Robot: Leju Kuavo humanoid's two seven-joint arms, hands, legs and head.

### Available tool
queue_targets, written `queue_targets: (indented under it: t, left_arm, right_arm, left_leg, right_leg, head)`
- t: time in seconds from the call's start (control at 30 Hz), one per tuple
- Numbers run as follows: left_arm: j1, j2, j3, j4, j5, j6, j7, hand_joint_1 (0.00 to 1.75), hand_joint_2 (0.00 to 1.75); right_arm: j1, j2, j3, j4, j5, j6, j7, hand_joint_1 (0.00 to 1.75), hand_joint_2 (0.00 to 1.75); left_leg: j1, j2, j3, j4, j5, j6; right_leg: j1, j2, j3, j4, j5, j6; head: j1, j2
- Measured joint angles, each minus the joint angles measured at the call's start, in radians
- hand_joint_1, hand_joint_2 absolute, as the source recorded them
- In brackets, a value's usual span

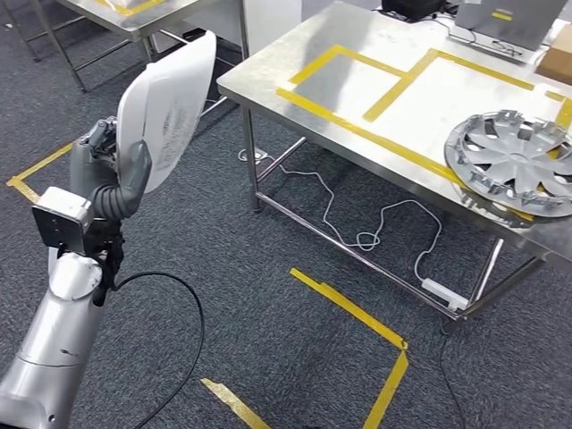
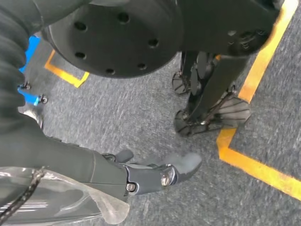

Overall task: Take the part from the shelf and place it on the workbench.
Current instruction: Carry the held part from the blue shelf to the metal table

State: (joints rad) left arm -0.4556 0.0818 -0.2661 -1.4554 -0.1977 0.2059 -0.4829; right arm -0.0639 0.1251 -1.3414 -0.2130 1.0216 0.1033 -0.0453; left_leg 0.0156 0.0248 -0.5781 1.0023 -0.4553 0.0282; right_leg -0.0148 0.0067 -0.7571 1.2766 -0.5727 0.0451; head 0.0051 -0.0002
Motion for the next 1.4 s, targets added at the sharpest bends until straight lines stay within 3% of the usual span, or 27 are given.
queue_targets:
  t: [0.03,0.07,0.13,0.2,0.23,0.37,0.47,0.53,0.6,0.67,0.73,0.77,0.83,0.87,0.93,0.97,1.03,1.1,1.13,1.17,1.2,1.27,1.3,1.4]
  left_arm:
    - [0.001,0.000,0.000,0.000,0.000,0.000,0.000,1.75,1.75]
    - [0.002,0.000,-0.001,0.000,0.000,0.000,0.000,1.75,1.75]
    - [0.002,0.000,-0.001,0.000,0.000,0.000,0.000,1.75,1.75]
    - [0.001,0.001,-0.001,0.000,0.000,0.000,0.000,1.75,1.75]
    - [0.001,0.001,-0.002,0.000,0.000,0.000,-0.001,1.75,1.75]
    - [0.001,0.000,-0.003,-0.001,0.000,-0.001,-0.001,1.75,1.75]
    - [0.001,0.000,-0.003,-0.001,0.000,-0.001,-0.001,1.75,1.75]
    - [0.001,0.001,-0.003,-0.001,0.000,-0.001,-0.001,1.75,1.75]
    - [0.007,0.006,-0.004,0.001,0.001,0.000,-0.002,1.75,1.75]
    - [0.012,0.011,-0.004,0.003,0.001,0.000,-0.002,1.75,1.75]
    - [0.010,0.012,-0.004,0.003,0.001,0.000,-0.002,1.75,1.75]
    - [0.009,0.012,-0.004,0.003,0.001,0.000,-0.002,1.75,1.75]
    - [0.007,0.012,-0.004,0.003,0.002,0.000,-0.002,1.75,1.75]
    - [0.007,0.012,-0.005,0.003,0.002,-0.002,-0.002,1.75,1.75]
    - [0.008,0.012,-0.005,0.003,0.006,-0.005,-0.002,1.75,1.75]
    - [0.009,0.012,-0.004,0.003,0.008,-0.008,-0.003,1.75,1.75]
    - [0.013,0.013,-0.003,0.002,0.010,-0.012,-0.003,1.75,1.75]
    - [0.021,0.014,-0.002,0.002,0.010,-0.014,-0.003,1.75,1.75]
    - [0.024,0.014,-0.001,0.002,0.010,-0.014,-0.003,1.75,1.75]
    - [0.026,0.014,-0.001,0.002,0.011,-0.013,-0.003,1.75,1.75]
    - [0.027,0.014,0.000,0.002,0.012,-0.011,-0.003,1.75,1.75]
    - [0.027,0.014,0.003,0.001,0.013,-0.005,-0.003,1.75,1.75]
    - [0.027,0.014,0.005,-0.001,0.013,-0.002,-0.003,1.75,1.75]
    - [0.028,0.014,0.008,-0.003,0.013,0.002,-0.003,1.75,1.75]
  right_arm:
    - [0.000,0.000,0.000,0.000,0.000,0.000,0.000,0.00,1.75]
    - [0.001,0.000,0.000,0.000,0.000,0.000,-0.001,0.00,1.75]
    - [0.001,0.000,0.000,0.000,0.000,0.000,-0.001,0.00,1.75]
    - [-0.001,0.000,0.000,0.000,0.000,-0.001,-0.001,0.00,1.75]
    - [-0.002,0.000,0.000,0.000,0.000,0.000,-0.002,0.00,1.75]
    - [0.000,0.000,0.000,0.000,0.000,0.000,-0.001,0.00,1.75]
    - [0.000,0.000,0.000,0.000,0.000,0.000,-0.001,0.00,1.75]
    - [0.000,0.000,0.000,0.000,0.000,0.000,-0.002,0.00,1.75]
    - [0.000,0.001,0.000,0.000,0.000,0.000,-0.002,0.00,1.75]
    - [-0.001,0.001,0.001,0.000,0.000,-0.001,-0.002,0.00,1.75]
    - [0.000,0.002,0.001,0.000,0.000,-0.005,-0.006,0.00,1.75]
    - [0.001,0.002,0.001,0.000,0.000,-0.010,-0.010,0.00,1.75]
    - [0.002,0.003,0.001,0.000,0.001,-0.021,-0.018,0.00,1.75]
    - [0.004,0.003,0.001,0.000,0.001,-0.027,-0.022,0.00,1.75]
    - [0.006,0.002,0.001,0.000,0.002,-0.035,-0.034,0.00,1.75]
    - [0.006,0.002,0.001,0.000,0.003,-0.038,-0.043,0.00,1.75]
    - [0.004,0.003,0.001,0.000,0.004,-0.042,-0.055,0.00,1.75]
    - [0.003,0.003,0.002,0.000,0.006,-0.044,-0.062,0.00,1.75]
    - [0.003,0.004,0.003,0.000,0.006,-0.045,-0.066,0.00,1.75]
    - [0.003,0.004,0.004,0.000,0.007,-0.047,-0.069,0.00,1.75]
    - [0.003,0.004,0.005,0.000,0.007,-0.050,-0.073,0.00,1.75]
    - [0.001,0.004,0.007,0.000,0.008,-0.055,-0.079,0.00,1.75]
    - [0.001,0.004,0.008,0.000,0.009,-0.056,-0.082,0.00,1.75]
    - [0.001,0.004,0.010,0.000,0.011,-0.057,-0.089,0.00,1.75]
  left_leg:
    - [0.000,0.013,0.000,0.000,-0.001,-0.001]
    - [0.000,0.025,0.001,0.001,-0.002,-0.003]
    - [-0.001,0.047,0.005,0.002,-0.007,-0.010]
    - [-0.008,0.064,0.008,0.005,-0.013,-0.020]
    - [-0.011,0.072,0.010,0.006,-0.015,-0.025]
    - [-0.008,0.095,0.017,0.006,-0.024,-0.044]
    - [-0.006,0.092,0.017,0.008,-0.027,-0.046]
    - [-0.004,0.073,0.016,0.017,-0.034,-0.048]
    - [-0.003,0.020,-0.051,0.159,-0.089,-0.050]
    - [-0.002,-0.020,-0.092,0.231,-0.092,-0.045]
    - [-0.004,-0.030,-0.044,0.109,-0.021,-0.035]
    - [-0.005,-0.034,-0.025,0.063,-0.007,-0.030]
    - [-0.008,-0.038,-0.013,0.029,-0.010,-0.025]
    - [-0.007,-0.038,-0.012,0.022,-0.011,-0.022]
    - [-0.003,-0.034,-0.009,0.015,-0.006,-0.012]
    - [-0.001,-0.032,-0.007,0.011,-0.004,-0.007]
    - [-0.001,-0.026,-0.006,0.010,-0.003,-0.001]
    - [-0.001,-0.020,-0.006,0.010,-0.005,0.000]
    - [-0.001,-0.018,-0.005,0.011,-0.006,-0.001]
    - [0.000,-0.017,-0.004,0.011,-0.007,-0.003]
    - [0.000,-0.016,-0.003,0.012,-0.009,-0.006]
    - [-0.003,-0.015,-0.003,0.016,-0.013,-0.016]
    - [-0.005,-0.014,-0.003,0.017,-0.014,-0.022]
    - [-0.005,-0.012,-0.001,0.016,-0.016,-0.038]
  right_leg:
    - [-0.001,-0.003,-0.006,0.014,0.004,0.003]
    - [-0.002,-0.007,0.009,-0.014,0.026,0.004]
    - [-0.001,-0.040,0.085,-0.155,0.086,0.003]
    - [0.004,-0.072,0.145,-0.257,0.114,-0.009]
    - [0.007,-0.076,0.152,-0.270,0.112,-0.017]
    - [0.006,-0.038,0.154,-0.272,0.117,-0.040]
    - [0.003,-0.034,0.156,-0.274,0.119,-0.043]
    - [0.003,-0.031,0.156,-0.274,0.119,-0.044]
    - [0.004,0.009,0.157,-0.273,0.120,-0.050]
    - [0.006,0.057,0.158,-0.270,0.119,-0.055]
    - [0.008,0.076,0.158,-0.266,0.117,-0.051]
    - [0.009,0.082,0.155,-0.264,0.116,-0.048]
    - [0.009,0.090,0.148,-0.261,0.117,-0.037]
    - [0.008,0.091,0.146,-0.263,0.117,-0.032]
    - [0.008,0.068,0.135,-0.244,0.101,-0.022]
    - [0.008,0.048,0.117,-0.208,0.080,-0.017]
    - [0.006,0.011,0.057,-0.084,0.020,-0.010]
    - [0.002,0.001,0.011,0.010,-0.007,-0.004]
    - [0.001,-0.001,0.011,0.008,0.006,-0.003]
    - [-0.001,-0.003,0.032,-0.034,0.034,-0.002]
    - [-0.003,-0.006,0.068,-0.102,0.068,-0.002]
    - [-0.002,-0.014,0.133,-0.221,0.102,-0.006]
    - [0.000,-0.015,0.150,-0.250,0.104,-0.011]
    - [0.002,-0.010,0.157,-0.259,0.101,-0.031]
  head:
    - [0.000,0.000]
    - [0.000,0.000]
    - [0.001,0.000]
    - [-0.001,0.000]
    - [-0.002,0.000]
    - [-0.004,0.000]
    - [-0.004,0.000]
    - [-0.005,0.000]
    - [-0.010,0.000]
    - [-0.014,0.000]
    - [-0.015,0.000]
    - [-0.015,0.000]
    - [-0.014,0.000]
    - [-0.013,0.000]
    - [-0.011,0.000]
    - [-0.008,0.000]
    - [-0.003,0.000]
    - [-0.002,0.000]
    - [-0.002,0.000]
    - [-0.002,0.000]
    - [-0.002,0.000]
    - [-0.002,0.000]
    - [-0.003,0.000]
    - [-0.003,0.000]
